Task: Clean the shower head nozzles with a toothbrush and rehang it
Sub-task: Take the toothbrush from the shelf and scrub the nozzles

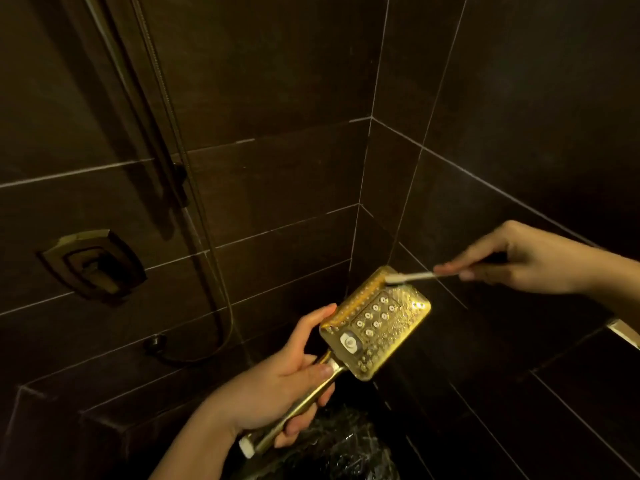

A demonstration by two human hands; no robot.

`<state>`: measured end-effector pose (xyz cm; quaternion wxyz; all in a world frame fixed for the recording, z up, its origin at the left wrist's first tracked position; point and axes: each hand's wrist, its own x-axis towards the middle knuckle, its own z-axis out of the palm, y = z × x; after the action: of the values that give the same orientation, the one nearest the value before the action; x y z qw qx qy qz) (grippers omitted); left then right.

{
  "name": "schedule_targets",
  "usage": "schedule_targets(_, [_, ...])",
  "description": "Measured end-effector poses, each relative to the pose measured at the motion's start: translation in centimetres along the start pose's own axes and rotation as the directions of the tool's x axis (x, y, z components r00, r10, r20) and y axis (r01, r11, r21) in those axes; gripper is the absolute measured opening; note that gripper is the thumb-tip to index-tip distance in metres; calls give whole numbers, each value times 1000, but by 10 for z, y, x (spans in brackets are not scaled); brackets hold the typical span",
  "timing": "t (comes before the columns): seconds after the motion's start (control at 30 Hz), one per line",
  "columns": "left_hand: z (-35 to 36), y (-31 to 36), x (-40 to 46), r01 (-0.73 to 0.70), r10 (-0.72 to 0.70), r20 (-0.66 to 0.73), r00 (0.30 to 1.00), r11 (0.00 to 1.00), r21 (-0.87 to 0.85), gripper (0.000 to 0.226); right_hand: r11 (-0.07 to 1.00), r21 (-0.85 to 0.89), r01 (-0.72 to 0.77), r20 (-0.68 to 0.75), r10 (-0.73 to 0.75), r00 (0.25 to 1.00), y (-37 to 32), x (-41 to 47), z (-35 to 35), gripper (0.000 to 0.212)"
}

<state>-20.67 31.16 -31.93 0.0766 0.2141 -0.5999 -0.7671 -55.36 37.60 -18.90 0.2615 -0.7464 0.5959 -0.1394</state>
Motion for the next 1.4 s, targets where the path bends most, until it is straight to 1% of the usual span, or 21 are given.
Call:
schedule_targets(0.07, [0, -4, 0, 13, -12, 23, 1000, 1000, -18, 67, 1000, 6, -3, 84, 3, 996, -1, -2, 0, 34])
schedule_targets(0.2, [0, -11, -2, 10, -8, 23, 1000, 996, -88, 67, 996, -83, 29, 27, -26, 999, -7, 5, -1, 37])
schedule_targets(0.27, [-2, -13, -5, 3, -4, -3, 1000, 992, -123, 69, 998, -51, 30, 58, -27, 998, -6, 2, 2, 36])
schedule_targets(0.33, [-3, -14, -6, -17, 12, -39, 999, 993, -119, 69, 997, -69, 42, 87, -36, 996, -5, -1, 7, 36])
schedule_targets(0.4, [-1, -14, -4, -25, 20, -54, 998, 996, -87, 69, 991, -118, 70, 13, -69, 998, -7, 3, 13, 39])
schedule_targets(0.47, [4, -15, -2, -30, 26, -58, 998, 997, -66, 69, 990, -116, 84, -24, -88, 996, -8, 8, 23, 42])
schedule_targets(0.57, [6, -18, -2, -35, 30, -73, 997, 998, -60, 68, 984, -115, 135, 55, -129, 990, -7, 9, 35, 40])
schedule_targets(0.6, [6, -19, -2, -40, 34, -81, 996, 996, -74, 68, 983, -130, 130, 41, -126, 991, -5, 9, 33, 41])
schedule_targets(0.7, [10, -21, -1, -61, 49, -121, 992, 993, -97, 68, 981, -181, 74, -94, -92, 991, -5, 8, 29, 44])
schedule_targets(0.83, [27, -22, 4, -101, 82, -232, 969, 992, -73, 70, 977, -148, 156, -9, -159, 987, -18, 4, 64, 47])
schedule_targets(0.87, [32, -23, 6, -110, 84, -269, 959, 990, -83, 70, 974, -170, 148, -56, -159, 986, -18, 4, 70, 49])
schedule_targets(0.93, [43, -23, 11, -142, 96, -342, 935, 983, -112, 71, 971, -230, 64, -259, -125, 958, -15, 8, 71, 53])
schedule_targets(0.97, [46, -23, 13, -155, 96, -376, 922, 979, -130, 71, 978, -207, 26, -323, -94, 942, -14, 9, 75, 56])
schedule_targets(1.0, [48, -24, 15, -167, 94, -407, 908, 975, -148, 71, 983, -184, 23, -333, -85, 939, -16, 9, 84, 59])
schedule_targets(1.1, [50, -27, 19, -184, 80, -467, 881, 966, -182, 71, 986, -146, 78, -145, -99, 984, -33, 3, 119, 61])
schedule_targets(1.13, [50, -28, 19, -187, 76, -476, 876, 963, -191, 70, 984, -164, 76, -167, -103, 981, -31, 4, 121, 62])
schedule_targets(1.2, [52, -28, 19, -198, 77, -477, 875, 958, -208, 68, 981, -195, 7, -348, -76, 934, -21, 12, 109, 63])
schedule_targets(1.23, [53, -28, 19, -199, 80, -472, 878, 958, -208, 68, 985, -171, -25, -387, -44, 921, -17, 15, 105, 63])
schedule_targets(1.3, [53, -27, 18, -195, 86, -466, 881, 962, -193, 67, 989, -150, 11, -344, -63, 937, -24, 13, 111, 66])
schedule_targets(1.37, [51, -27, 18, -186, 88, -472, 877, 968, -166, 67, 983, -173, 58, -198, -93, 976, -38, 4, 126, 70])
schedule_targets(1.4, [50, -27, 17, -185, 91, -477, 874, 971, -153, 67, 976, -211, 56, -200, -99, 975, -38, 3, 127, 70])
